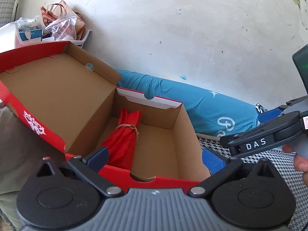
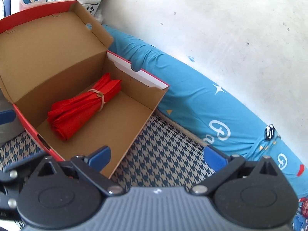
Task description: Fold shopping bag
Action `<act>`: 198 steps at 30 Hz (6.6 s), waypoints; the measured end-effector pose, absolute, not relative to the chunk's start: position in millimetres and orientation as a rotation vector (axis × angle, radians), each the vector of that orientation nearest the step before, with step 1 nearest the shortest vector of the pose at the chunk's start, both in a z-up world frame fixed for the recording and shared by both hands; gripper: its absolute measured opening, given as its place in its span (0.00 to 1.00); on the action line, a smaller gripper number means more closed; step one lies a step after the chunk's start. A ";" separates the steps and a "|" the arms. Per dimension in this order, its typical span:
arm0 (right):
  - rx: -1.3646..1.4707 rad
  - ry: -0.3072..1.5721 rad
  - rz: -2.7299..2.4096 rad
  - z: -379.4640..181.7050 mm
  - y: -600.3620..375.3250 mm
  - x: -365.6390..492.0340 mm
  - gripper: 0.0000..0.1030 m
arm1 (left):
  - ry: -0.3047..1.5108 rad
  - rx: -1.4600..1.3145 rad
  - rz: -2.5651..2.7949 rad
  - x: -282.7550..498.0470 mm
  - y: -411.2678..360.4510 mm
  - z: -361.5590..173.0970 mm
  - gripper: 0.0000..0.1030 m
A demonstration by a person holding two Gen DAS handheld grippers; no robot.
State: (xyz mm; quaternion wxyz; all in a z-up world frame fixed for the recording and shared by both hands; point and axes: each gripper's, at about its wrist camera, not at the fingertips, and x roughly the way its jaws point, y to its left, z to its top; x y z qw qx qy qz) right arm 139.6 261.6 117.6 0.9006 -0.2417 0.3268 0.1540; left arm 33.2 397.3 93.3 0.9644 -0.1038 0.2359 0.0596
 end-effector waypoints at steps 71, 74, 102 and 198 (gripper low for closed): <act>-0.093 0.726 0.331 85.8 259.0 104.8 1.00 | 0.513 0.021 0.244 28.9 430.5 79.2 1.00; -0.120 0.724 0.327 83.5 261.0 103.2 1.00 | 0.511 0.018 0.242 28.9 429.9 79.3 1.00; -0.131 0.753 0.325 81.2 259.5 103.3 1.00 | 0.539 -0.001 0.267 32.4 427.3 73.3 1.00; -0.114 0.747 0.322 86.0 251.7 102.0 1.00 | 0.606 -0.092 0.348 54.6 416.8 80.3 1.00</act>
